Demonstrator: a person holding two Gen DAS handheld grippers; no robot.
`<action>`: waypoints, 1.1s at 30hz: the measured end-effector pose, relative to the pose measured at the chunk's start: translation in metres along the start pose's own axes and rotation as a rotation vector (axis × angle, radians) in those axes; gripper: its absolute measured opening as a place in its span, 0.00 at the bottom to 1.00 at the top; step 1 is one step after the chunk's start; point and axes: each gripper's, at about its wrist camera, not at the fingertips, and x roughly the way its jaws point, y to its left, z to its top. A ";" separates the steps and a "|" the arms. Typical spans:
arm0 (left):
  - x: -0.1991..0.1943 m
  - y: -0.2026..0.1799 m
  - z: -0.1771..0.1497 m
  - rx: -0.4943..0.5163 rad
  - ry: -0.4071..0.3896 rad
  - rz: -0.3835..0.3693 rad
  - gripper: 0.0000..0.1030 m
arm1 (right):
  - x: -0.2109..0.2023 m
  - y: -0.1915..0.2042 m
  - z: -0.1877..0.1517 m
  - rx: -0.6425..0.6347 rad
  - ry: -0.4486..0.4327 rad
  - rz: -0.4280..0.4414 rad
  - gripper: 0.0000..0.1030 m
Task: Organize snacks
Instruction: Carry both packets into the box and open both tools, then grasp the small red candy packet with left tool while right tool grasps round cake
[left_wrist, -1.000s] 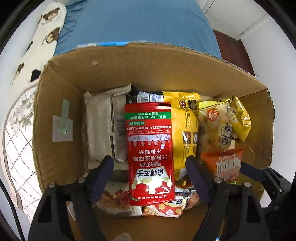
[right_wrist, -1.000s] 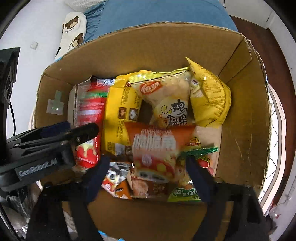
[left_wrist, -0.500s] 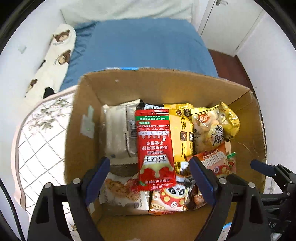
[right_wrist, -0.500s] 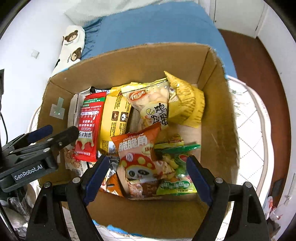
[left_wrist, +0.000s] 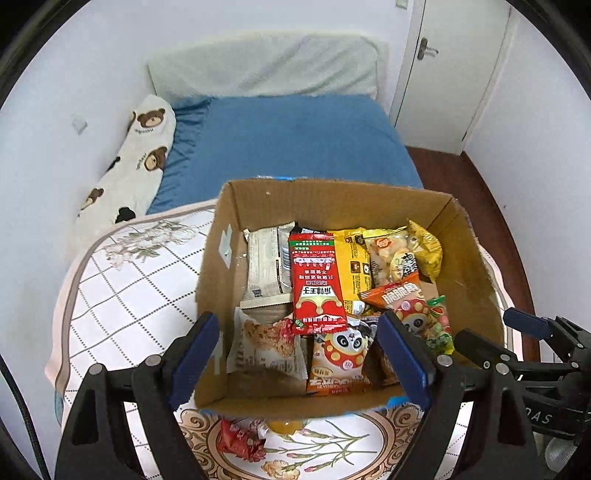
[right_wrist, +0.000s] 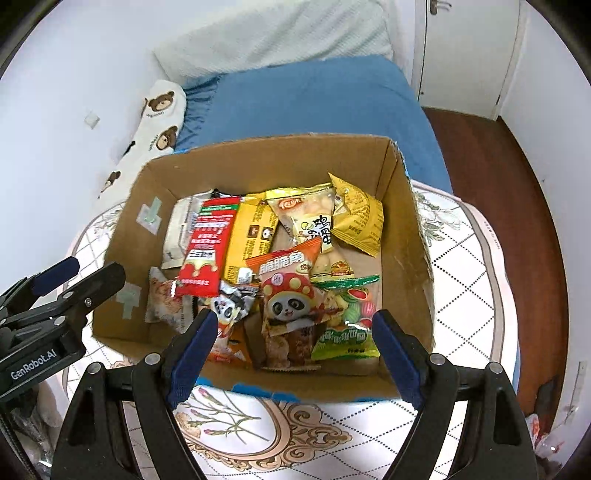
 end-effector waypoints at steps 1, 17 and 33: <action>-0.007 0.001 -0.003 -0.005 -0.014 0.000 0.85 | -0.004 0.002 -0.003 -0.003 -0.013 -0.005 0.85; -0.090 -0.006 -0.040 0.018 -0.187 0.000 0.85 | -0.100 0.027 -0.052 -0.015 -0.230 -0.018 0.85; -0.049 0.055 -0.089 -0.074 -0.064 0.119 0.85 | -0.042 0.037 -0.098 0.086 -0.075 0.127 0.85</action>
